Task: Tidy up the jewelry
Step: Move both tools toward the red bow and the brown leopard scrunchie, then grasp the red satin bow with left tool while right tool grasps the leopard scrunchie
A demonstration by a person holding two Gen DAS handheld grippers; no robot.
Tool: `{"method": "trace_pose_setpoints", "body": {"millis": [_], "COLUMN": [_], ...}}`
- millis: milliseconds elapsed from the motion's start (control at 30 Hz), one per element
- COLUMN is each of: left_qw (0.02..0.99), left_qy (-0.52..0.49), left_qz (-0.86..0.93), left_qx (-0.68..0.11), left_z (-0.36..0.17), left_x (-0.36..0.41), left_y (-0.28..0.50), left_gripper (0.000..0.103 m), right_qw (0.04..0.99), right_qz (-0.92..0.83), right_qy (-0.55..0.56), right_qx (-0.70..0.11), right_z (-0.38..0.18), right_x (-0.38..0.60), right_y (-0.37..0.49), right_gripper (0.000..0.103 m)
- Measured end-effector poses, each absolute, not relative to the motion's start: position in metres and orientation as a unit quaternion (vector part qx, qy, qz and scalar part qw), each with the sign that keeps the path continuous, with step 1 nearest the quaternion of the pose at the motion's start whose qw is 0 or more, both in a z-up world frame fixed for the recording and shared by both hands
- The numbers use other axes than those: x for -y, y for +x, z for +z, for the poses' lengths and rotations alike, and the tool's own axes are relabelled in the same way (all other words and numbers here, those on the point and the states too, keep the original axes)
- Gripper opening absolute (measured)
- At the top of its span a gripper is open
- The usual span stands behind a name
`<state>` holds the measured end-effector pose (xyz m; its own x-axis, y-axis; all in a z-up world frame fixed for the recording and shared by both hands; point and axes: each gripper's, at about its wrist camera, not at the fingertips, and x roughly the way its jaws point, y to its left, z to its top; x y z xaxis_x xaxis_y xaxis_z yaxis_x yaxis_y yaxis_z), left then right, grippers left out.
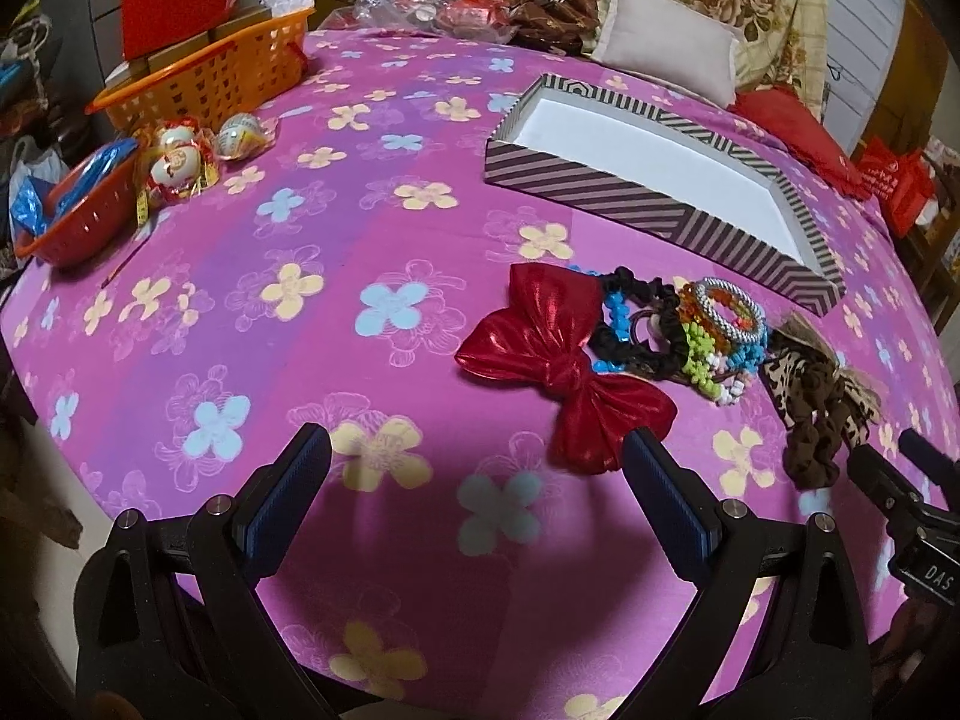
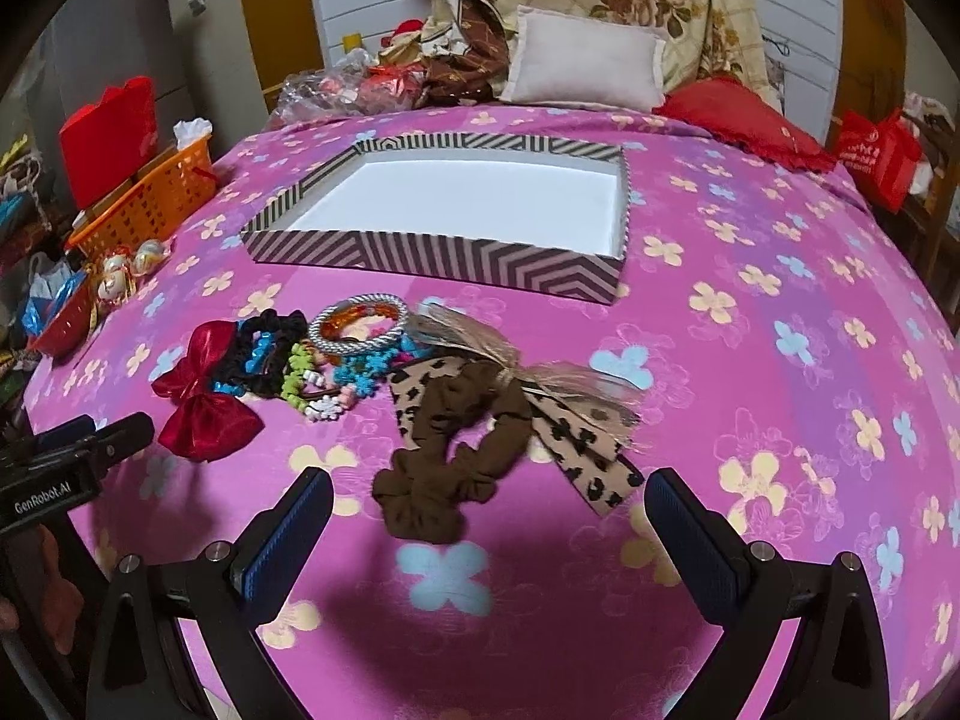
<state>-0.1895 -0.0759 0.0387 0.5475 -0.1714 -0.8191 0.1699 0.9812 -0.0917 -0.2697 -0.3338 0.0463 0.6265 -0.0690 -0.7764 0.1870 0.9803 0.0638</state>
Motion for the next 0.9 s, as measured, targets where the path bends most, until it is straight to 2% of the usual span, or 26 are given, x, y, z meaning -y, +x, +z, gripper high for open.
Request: {"method": "trace_pose_setpoints", "body": {"millis": [900], "left_qw": [0.87], "left_qy": [-0.006], "left_qz": [-0.097], "left_qx": [-0.483], "left_z": [0.03], "left_x": [0.085], "left_y": [-0.179], "left_gripper": [0.098], "right_qw": [0.899], "right_qz": [-0.058], "right_qy": [0.106], "right_qx": [-0.42], "right_z": [0.039], "right_x": [0.355], "right_y": [-0.265], "right_gripper": [0.103]}}
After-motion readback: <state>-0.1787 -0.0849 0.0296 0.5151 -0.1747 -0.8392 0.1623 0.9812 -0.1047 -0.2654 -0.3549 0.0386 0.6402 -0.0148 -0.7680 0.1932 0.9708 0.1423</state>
